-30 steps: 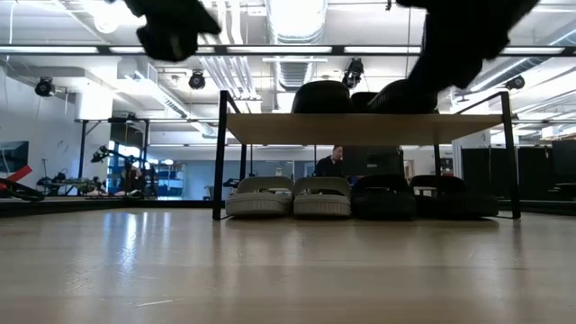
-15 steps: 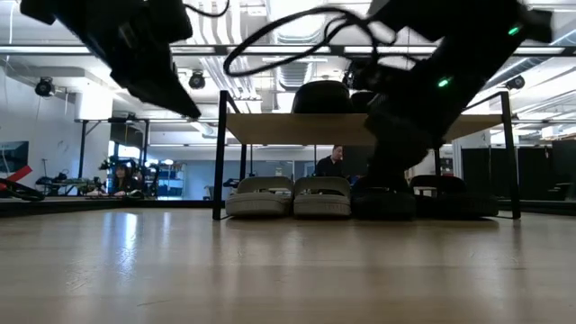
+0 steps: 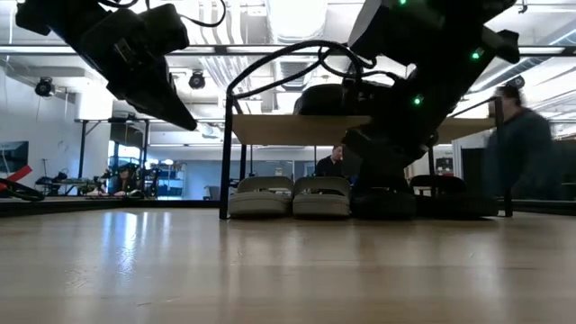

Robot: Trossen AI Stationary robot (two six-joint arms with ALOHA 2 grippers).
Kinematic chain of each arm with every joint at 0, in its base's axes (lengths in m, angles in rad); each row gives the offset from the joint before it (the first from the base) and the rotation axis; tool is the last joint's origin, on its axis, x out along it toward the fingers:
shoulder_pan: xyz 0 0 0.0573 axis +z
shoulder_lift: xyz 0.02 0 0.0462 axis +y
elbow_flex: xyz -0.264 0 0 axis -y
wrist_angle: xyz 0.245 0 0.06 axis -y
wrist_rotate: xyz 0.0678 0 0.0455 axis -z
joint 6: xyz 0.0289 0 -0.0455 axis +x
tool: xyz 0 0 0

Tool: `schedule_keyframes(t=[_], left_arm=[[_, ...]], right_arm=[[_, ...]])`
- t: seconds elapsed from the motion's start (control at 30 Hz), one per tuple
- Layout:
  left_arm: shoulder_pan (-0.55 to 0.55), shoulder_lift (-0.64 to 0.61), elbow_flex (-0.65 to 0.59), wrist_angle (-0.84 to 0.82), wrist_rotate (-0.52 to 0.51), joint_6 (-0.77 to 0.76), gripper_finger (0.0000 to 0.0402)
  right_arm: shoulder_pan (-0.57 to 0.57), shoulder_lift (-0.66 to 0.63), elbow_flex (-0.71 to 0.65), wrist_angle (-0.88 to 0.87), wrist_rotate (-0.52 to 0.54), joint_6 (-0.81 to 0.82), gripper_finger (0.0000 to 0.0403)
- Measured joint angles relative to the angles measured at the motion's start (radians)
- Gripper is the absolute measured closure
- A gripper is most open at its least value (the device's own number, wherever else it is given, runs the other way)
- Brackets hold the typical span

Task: Pick and place slides into the shelf
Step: Adjust the black slippers under the shelf

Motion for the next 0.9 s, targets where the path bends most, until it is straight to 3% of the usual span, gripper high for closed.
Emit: schedule_keyframes(t=[0.23, 0.4, 0.6, 0.8, 0.9], left_arm=[[0.0, 0.0, 0.0, -0.001, 0.0, 0.0, 0.0402], [0.0, 0.0, 0.0, -0.001, -0.002, 0.0, 0.0402], [0.0, 0.0, 0.007, 0.0, -0.026, -0.001, 0.0402], [0.0, 0.0, 0.008, -0.001, -0.027, -0.003, 0.0402], [0.0, 0.0, 0.007, 0.0, -0.027, -0.006, 0.0402]], right_arm=[[0.074, -0.004, 0.104, -0.157, -0.014, 0.006, 0.0394], [0.148, -0.005, 0.18, -0.309, -0.095, 0.098, 0.0394], [0.217, 0.015, 0.168, -0.457, -0.127, 0.554, 0.0394], [0.279, 0.105, 0.162, -0.432, -0.083, 0.832, 0.0394], [0.284, 0.168, 0.175, -0.428, -0.013, 0.947, 0.0394]])
